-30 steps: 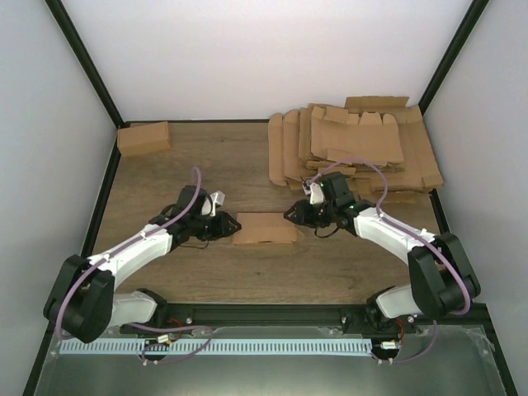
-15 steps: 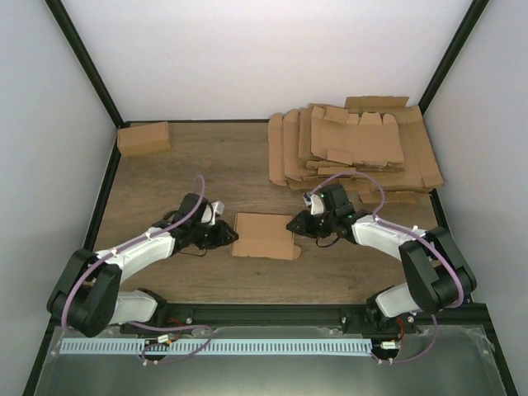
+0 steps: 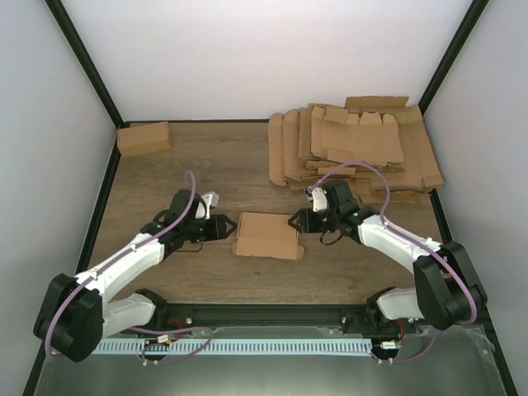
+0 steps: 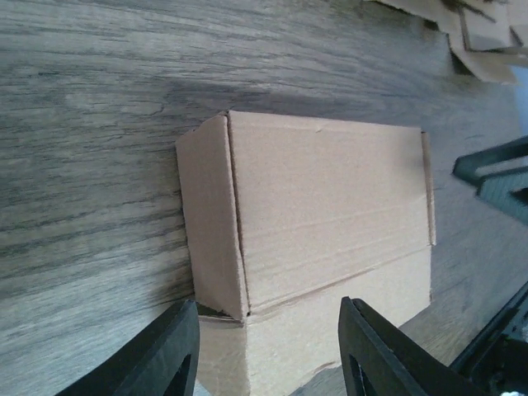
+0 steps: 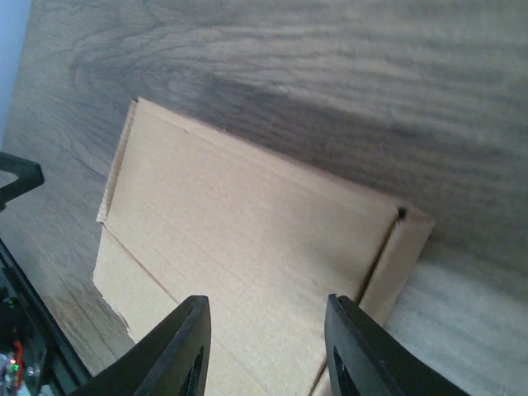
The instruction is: Fold the paper box
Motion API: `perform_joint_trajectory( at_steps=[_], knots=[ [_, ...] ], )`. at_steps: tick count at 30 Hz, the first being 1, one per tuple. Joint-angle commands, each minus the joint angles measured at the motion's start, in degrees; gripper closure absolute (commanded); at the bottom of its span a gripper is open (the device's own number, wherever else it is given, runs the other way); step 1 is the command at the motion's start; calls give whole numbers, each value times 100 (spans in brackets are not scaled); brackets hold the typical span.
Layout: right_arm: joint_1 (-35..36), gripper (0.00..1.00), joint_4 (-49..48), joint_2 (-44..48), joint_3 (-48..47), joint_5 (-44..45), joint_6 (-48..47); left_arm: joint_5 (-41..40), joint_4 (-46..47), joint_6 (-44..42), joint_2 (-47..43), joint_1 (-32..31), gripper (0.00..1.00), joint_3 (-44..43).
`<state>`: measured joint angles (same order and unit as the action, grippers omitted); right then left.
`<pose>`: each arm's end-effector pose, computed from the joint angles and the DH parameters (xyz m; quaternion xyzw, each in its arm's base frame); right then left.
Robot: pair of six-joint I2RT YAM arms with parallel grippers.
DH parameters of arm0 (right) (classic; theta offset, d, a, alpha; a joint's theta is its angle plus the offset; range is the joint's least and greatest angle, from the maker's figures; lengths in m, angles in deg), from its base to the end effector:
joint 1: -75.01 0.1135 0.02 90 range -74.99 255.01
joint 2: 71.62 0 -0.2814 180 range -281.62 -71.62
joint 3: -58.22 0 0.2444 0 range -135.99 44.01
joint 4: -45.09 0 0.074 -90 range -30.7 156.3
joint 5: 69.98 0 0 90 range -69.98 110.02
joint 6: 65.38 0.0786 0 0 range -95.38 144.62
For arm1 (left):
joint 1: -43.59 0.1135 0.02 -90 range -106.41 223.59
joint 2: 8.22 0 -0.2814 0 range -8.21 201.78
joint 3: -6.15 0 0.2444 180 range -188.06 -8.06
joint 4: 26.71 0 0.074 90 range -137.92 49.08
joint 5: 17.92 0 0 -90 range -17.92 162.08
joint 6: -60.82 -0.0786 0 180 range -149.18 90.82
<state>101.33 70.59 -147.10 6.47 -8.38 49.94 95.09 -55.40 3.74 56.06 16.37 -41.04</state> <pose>0.2224 0.1517 0.1792 -0.0934 0.9080 0.3541 0.2038 0.1936 -0.1342 0.1903 0.0298 0.9105 -0.3447 0.2266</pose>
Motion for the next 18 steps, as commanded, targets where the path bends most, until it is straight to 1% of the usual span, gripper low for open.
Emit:
perform_joint_trajectory(
  at_steps=[1, 4, 7, 11, 13, 16, 18],
  knots=[
    [-38, 59, 301, -186, -801, 156, -924, -103, -139, -438, 195, 0, 51, -319],
    [-48, 56, 386, -626, -1191, -140, -1568, 215, -25, -775, 401, 6, 46, -596],
    [-57, 55, 559, -1307, -1703, -753, -2175, 137, -81, -826, 646, 9, 45, -870],
    [-55, 56, 662, -2065, -2257, -1155, -2689, 136, -9, -749, 673, 15, 46, -950],
    [-57, 58, 770, -2424, -2486, -1444, -2988, 82, -97, -787, 642, 16, 46, -978],
    [-40, 60, 986, -2787, -2780, -1386, -3282, 4, -277, -863, 622, 18, 45, -1031],
    [-40, 60, 998, -2842, -2796, -1257, -3450, 19, -334, -895, 633, 16, 45, -1047]
  ],
)
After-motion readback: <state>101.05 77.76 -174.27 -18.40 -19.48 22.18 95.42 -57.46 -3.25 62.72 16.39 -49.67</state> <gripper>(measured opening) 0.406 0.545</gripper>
